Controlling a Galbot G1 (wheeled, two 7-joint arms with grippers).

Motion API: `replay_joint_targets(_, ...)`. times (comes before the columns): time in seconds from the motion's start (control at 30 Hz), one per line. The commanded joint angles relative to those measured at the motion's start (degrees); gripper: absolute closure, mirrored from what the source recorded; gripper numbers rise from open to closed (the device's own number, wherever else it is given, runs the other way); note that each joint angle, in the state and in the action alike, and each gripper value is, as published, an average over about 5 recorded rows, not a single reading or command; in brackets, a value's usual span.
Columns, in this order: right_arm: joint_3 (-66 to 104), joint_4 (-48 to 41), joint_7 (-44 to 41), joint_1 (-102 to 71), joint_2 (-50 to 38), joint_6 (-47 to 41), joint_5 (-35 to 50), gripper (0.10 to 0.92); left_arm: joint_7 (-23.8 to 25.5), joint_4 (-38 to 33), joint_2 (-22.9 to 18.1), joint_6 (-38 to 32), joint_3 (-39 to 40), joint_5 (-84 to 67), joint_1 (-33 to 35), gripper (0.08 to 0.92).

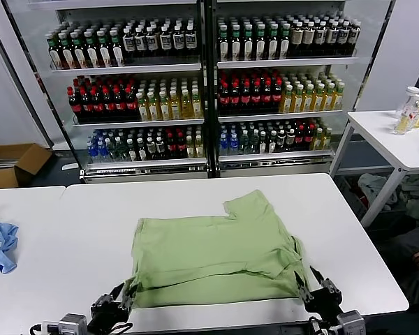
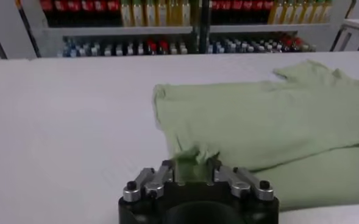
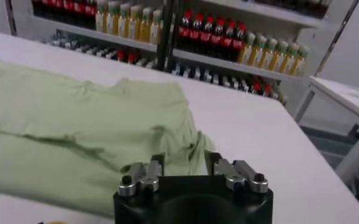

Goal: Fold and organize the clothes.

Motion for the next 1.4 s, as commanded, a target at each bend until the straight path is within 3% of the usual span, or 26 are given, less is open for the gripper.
replay_joint_targets(0.03, -4.3, -6.3, 1.0, 17.0, -0.5, -1.1, 4.9, 0.352, -1.2, 4.3, 5.3, -3.6, 0.9, -2.5, -10.5, 0.528)
replay_joint_targets(0.23, -14.1, -21.2, 2.2, 36.2, 0.9, -4.0, 9.4, 0.217, -2.2, 15.3, 7.3, -3.5, 6.5, -5.3, -23.9, 0.354)
replay_joint_targets(0.47, -21.9, -34.5, 2.5, 50.8, 4.6, -6.4, 12.5, 0.203, -3.6, 26.9, 7.7, -2.8, 14.2, -6.3, -37.9, 0.189)
replay_joint_targets(0.9, -28.8, -52.0, 1.7, 63.3, 11.3, -7.4, 12.3, 0.202, -4.0, 41.2, 5.4, -1.9, 23.0, -6.4, -51.8, 0.177)
replay_joint_targets(1.4, -30.0, -63.5, 0.8, 68.2, 14.5, -9.6, 16.4, 0.203, -2.1, 45.1, 3.7, -1.2, 25.5, -8.0, -54.8, 0.177)
